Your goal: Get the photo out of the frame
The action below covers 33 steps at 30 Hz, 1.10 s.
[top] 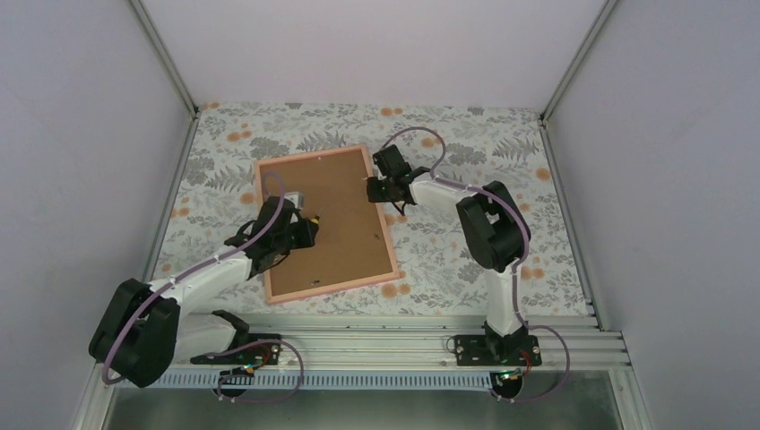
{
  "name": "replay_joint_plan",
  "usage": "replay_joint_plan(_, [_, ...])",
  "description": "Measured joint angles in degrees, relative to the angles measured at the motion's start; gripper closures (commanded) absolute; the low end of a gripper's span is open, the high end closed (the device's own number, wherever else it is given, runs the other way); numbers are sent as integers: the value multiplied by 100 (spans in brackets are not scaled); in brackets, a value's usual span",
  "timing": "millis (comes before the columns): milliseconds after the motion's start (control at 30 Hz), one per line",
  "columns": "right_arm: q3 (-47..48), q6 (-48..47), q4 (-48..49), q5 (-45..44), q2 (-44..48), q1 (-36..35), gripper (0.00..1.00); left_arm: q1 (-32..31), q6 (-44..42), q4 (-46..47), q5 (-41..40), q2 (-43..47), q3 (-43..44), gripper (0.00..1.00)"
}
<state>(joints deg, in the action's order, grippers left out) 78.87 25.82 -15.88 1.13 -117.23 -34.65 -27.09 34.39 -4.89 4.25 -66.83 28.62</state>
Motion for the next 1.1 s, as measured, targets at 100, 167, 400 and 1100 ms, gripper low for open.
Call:
replay_joint_plan(100, [181, -37, 0, 31, -203, 24, 73, 11, -61, 33, 105, -175, 98, 98])
replay_joint_plan(167, [260, -50, 0, 50, -323, 24, 76, 20, -94, 79, 184, -291, 170, 98])
replay_joint_plan(400, [319, -76, 11, 79, -417, 24, 88, 31, -186, 297, 404, -678, 413, 98])
replay_joint_plan(1100, [-636, -55, 485, 238, 144, 31, 96, 24, -190, 977, 1300, -2111, 1250, 98])
